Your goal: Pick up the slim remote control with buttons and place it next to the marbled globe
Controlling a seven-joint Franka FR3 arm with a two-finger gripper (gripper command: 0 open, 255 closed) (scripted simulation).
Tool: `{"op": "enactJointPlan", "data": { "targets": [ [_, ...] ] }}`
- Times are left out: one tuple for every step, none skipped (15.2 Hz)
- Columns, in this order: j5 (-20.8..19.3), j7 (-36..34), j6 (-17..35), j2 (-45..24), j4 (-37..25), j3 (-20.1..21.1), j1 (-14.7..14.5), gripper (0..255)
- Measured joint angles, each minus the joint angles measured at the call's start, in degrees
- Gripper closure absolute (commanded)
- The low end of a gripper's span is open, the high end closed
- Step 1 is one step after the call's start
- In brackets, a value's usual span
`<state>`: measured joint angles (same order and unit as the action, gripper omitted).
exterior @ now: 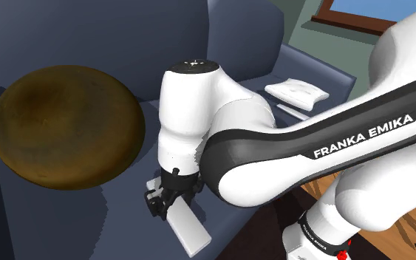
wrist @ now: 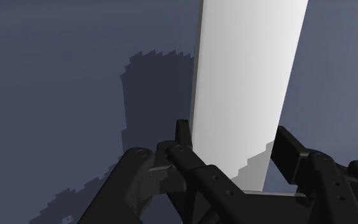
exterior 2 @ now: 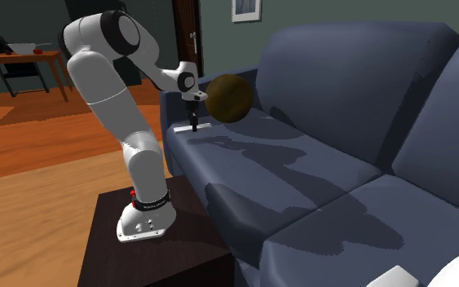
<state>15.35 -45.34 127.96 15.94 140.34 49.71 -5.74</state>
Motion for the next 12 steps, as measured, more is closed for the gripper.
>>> {"op": "enactJointPlan", "data": {
  "targets": [
    [-0.3,-0.32,1.0,-0.64,0.45,0.42,0.18,255],
    [-0.7,-0.6,1.93,-1.33,0.79,0.79,0.45,255],
    [-0.95,-0.75,2.43,-1.73,0.96,0.97,0.61,255],
    [-0.96,-0.77,2.63,-1.79,1.09,1.02,0.62,255],
    [-0.99,-0.82,2.72,-1.86,1.12,1.07,0.63,255],
    [-1.0,-0.84,2.77,-1.88,1.14,1.09,0.63,255],
    [-1.01,-0.85,2.79,-1.89,1.16,1.1,0.63,255],
    [-1.01,-0.85,2.8,-1.89,1.16,1.1,0.63,255],
    [-1.01,-0.85,2.8,-1.89,1.16,1.1,0.63,255],
    [-1.01,-0.86,2.81,-1.89,1.17,1.11,0.63,0],
    [-1.01,-0.86,2.82,-1.89,1.16,1.11,0.63,0],
    [-1.01,-0.86,2.82,-1.89,1.16,1.11,0.63,0]
  ]
}}
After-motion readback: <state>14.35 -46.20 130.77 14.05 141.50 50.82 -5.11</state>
